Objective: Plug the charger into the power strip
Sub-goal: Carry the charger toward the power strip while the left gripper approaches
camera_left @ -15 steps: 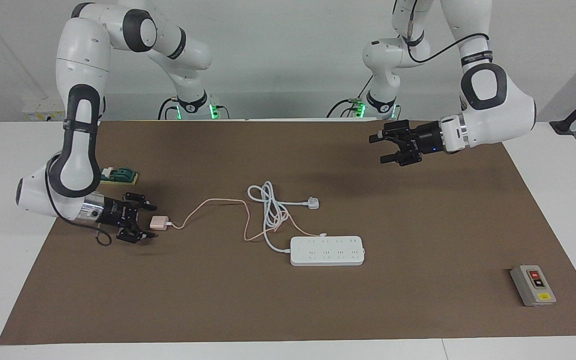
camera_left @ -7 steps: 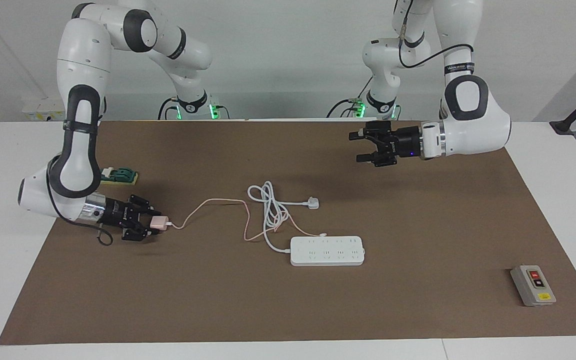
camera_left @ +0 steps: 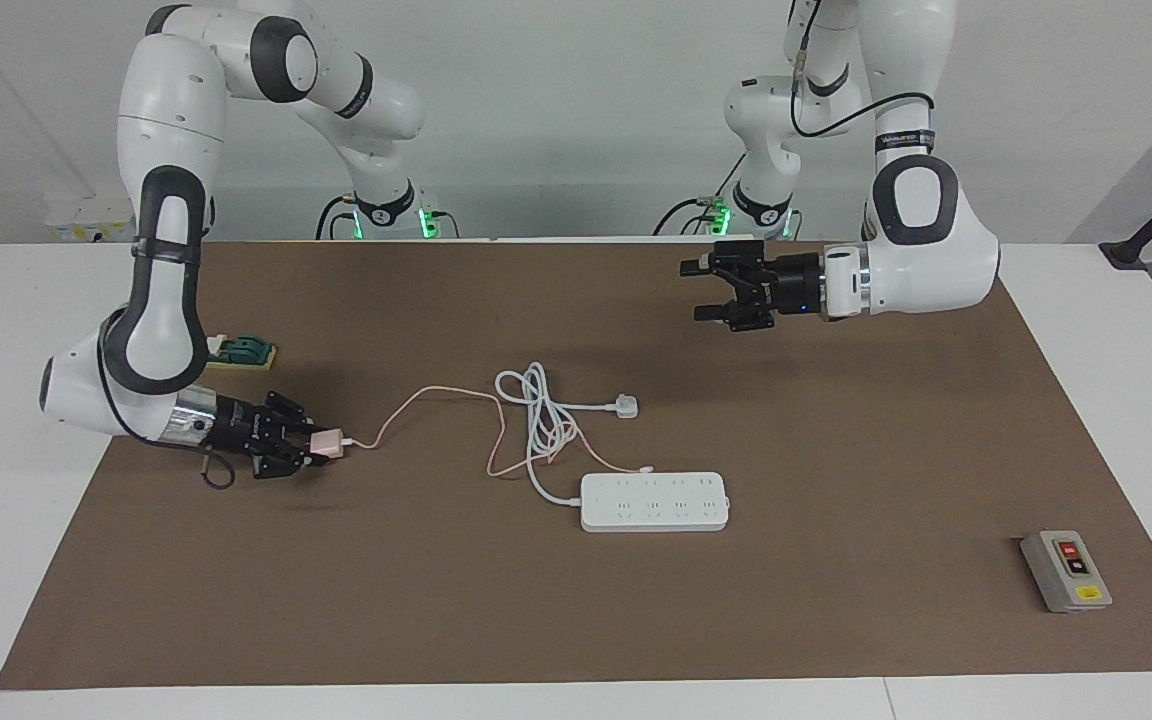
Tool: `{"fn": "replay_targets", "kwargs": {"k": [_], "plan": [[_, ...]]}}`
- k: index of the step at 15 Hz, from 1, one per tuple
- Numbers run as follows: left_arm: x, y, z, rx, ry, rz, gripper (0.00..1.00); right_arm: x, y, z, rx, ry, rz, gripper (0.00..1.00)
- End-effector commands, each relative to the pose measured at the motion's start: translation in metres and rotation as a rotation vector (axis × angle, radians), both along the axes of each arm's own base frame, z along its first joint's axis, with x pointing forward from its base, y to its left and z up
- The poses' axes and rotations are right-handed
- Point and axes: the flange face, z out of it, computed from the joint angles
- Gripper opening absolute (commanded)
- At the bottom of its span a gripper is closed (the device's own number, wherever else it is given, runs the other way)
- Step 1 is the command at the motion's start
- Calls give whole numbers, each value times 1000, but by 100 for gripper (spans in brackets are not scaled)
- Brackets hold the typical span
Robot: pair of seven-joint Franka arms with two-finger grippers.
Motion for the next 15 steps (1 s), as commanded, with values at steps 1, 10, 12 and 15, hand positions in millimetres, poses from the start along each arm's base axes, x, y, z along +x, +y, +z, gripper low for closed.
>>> {"fn": "replay_targets", "kwargs": {"k": [1, 10, 12, 15], "plan": [[-6, -5, 0, -28, 1, 2, 100, 31, 46, 64, 1, 23, -22, 0], [4, -27, 27, -228, -2, 98, 100, 49, 231, 201, 42, 47, -89, 0], [7, -30, 18, -201, 5, 136, 100, 50, 281, 219, 37, 54, -127, 0], [11, -46, 4, -133, -7, 217, 100, 42, 344, 232, 39, 38, -149, 0]]}}
